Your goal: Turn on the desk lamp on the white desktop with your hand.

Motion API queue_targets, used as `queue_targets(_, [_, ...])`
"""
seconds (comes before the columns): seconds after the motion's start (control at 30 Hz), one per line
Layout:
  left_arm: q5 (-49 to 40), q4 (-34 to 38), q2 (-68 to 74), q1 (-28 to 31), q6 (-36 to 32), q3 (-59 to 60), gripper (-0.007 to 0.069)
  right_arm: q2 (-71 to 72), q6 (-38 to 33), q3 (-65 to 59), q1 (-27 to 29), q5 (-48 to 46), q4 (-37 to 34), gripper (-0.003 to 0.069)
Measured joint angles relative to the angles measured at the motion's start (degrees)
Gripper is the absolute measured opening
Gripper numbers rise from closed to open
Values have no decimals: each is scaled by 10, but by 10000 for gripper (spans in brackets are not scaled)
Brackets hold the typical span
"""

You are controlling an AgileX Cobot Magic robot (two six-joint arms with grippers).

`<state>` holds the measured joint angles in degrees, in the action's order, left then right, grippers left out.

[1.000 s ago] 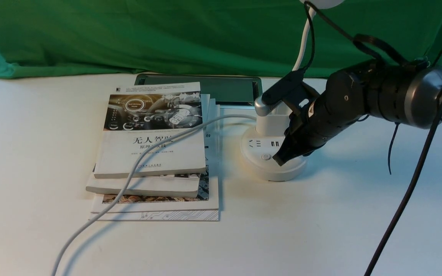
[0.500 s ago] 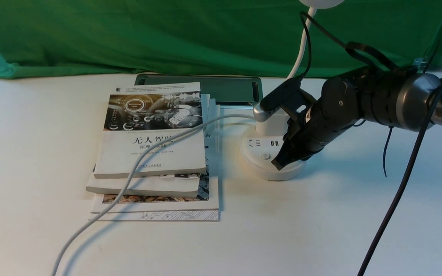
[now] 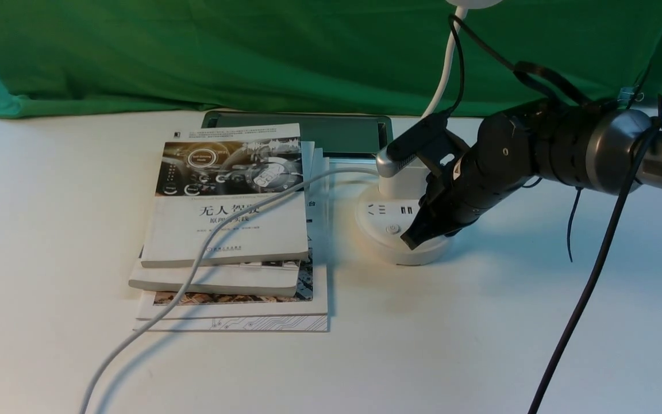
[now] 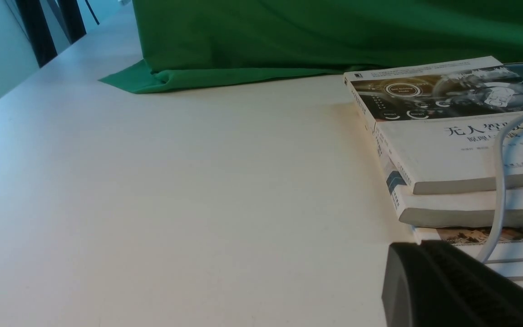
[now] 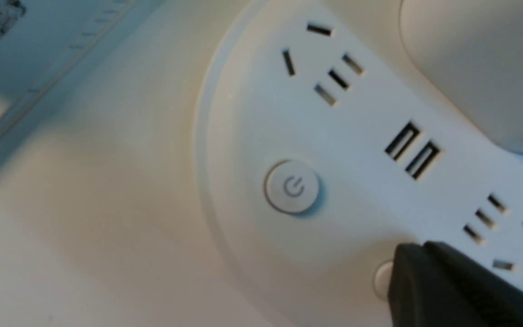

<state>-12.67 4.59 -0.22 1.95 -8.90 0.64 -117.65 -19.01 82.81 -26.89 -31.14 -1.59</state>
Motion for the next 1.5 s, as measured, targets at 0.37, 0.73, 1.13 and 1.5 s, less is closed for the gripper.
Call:
queue_targets(0.37, [0, 0, 0, 0, 0, 0, 21, 222, 40, -43, 0, 1, -3, 40])
queue_targets(0.73, [0, 0, 0, 0, 0, 0, 21, 606, 117, -350, 0, 172, -3, 55])
queue_targets(1.13, [0, 0, 0, 0, 0, 0, 21, 848, 131, -466, 0, 236, -4, 77])
queue_targets(1.5, [0, 0, 0, 0, 0, 0, 21, 878, 131, -468, 0, 248, -4, 95])
